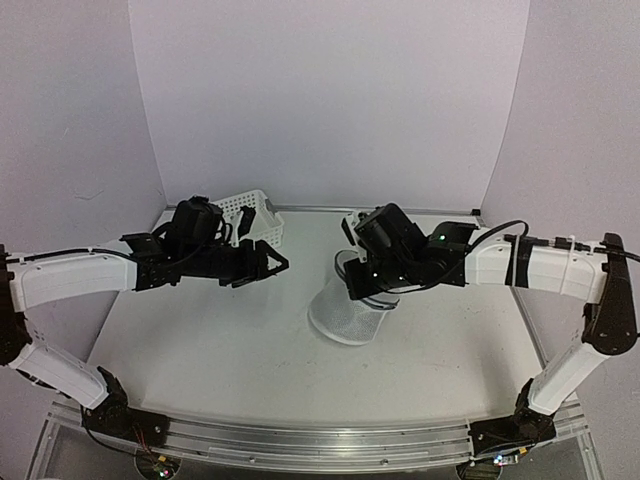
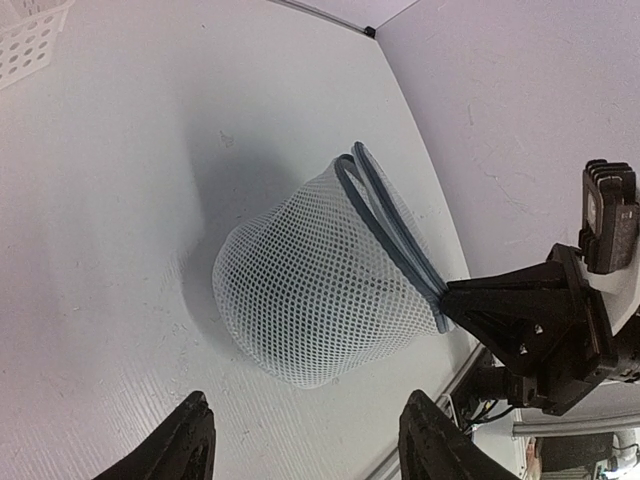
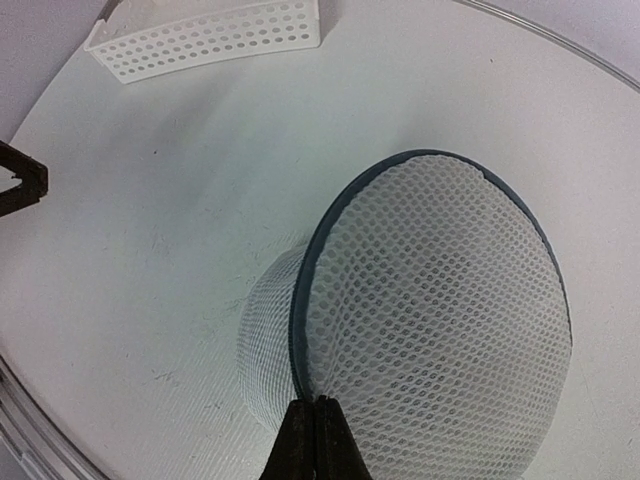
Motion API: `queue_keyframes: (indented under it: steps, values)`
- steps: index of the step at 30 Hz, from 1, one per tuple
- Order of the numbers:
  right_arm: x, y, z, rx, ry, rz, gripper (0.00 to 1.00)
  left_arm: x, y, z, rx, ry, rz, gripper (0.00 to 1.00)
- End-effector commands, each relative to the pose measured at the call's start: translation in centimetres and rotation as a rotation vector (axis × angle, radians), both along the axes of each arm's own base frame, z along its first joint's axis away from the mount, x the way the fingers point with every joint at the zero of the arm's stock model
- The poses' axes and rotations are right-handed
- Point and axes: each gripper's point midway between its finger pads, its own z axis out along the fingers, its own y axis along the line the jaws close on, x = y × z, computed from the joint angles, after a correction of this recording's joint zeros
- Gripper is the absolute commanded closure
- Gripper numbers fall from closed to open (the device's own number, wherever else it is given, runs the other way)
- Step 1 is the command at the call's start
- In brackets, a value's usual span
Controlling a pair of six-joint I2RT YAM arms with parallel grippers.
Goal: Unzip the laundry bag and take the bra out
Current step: Adjust the laundry bag at the center of the board.
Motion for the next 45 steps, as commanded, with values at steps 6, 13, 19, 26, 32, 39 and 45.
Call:
queue_keyframes:
  steps: [6,13,19,26,32,39,45]
  values:
    - [0.1,0.1,4.2,0.174,-0.099,-0.029,1.0,0.9,-2.4,3.3,-0.08,-0.035,-0.06,0.37]
    - [-0.4,-0.2,4.7,0.28,-0.13,-0.036,1.0,0.9,-3.3,2.7,-0.093,-0.006,-0.092,0.37]
    - [-0.4,-0.4,5.7,0.345,-0.175,-0.033,1.0,0.9,-3.6,2.2,-0.096,0.008,-0.098,0.37]
    - [-0.8,0.6,6.9,0.384,-0.22,0.044,1.0,1.0,-4.4,2.9,-0.13,0.014,-0.127,0.37]
    - [-1.7,1.3,6.5,0.379,-0.226,0.135,1.0,1.5,-5.8,5.2,-0.173,-0.01,-0.163,0.37]
    - [-3.2,2.1,6.2,0.377,-0.221,0.242,1.0,1.9,-7.4,5.3,-0.204,0.019,-0.204,0.37]
    - [-3.9,2.7,6.0,0.371,-0.221,0.287,1.0,1.7,-8.1,3.9,-0.207,0.08,-0.225,0.37]
